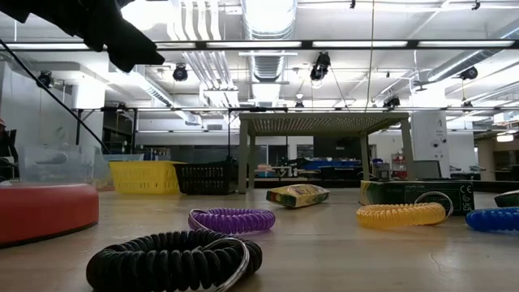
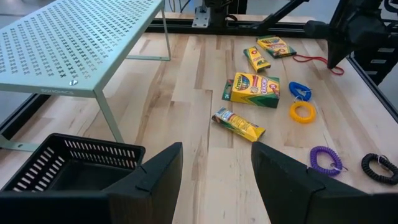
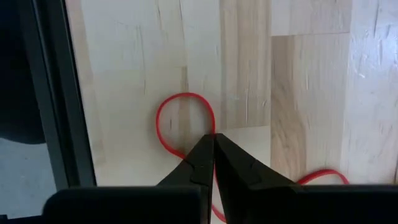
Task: Pick & Place Office Desk Supplies
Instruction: Put the red rubber band into the transparent bin
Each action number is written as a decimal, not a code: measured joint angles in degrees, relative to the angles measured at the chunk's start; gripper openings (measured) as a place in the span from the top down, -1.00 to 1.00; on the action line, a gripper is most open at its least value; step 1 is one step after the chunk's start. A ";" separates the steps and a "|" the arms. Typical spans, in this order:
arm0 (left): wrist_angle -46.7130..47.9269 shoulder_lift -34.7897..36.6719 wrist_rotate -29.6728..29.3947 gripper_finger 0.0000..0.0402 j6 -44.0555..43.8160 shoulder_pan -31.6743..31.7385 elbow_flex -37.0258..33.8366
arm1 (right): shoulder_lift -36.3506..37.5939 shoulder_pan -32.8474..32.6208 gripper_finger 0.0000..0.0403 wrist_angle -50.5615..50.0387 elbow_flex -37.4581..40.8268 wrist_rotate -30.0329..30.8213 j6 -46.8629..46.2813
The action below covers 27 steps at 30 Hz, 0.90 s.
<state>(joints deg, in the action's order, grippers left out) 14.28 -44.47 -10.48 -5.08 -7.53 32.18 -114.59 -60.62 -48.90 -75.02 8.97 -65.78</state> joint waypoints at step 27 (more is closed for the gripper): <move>0.26 0.00 0.00 0.02 0.17 0.00 0.00 | 2.99 0.26 0.96 -6.74 0.37 22.80 -0.04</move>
<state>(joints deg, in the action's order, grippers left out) 14.55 -44.47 -10.48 -4.92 -7.53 32.18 -111.59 -60.36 -55.64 -74.65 31.77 -65.82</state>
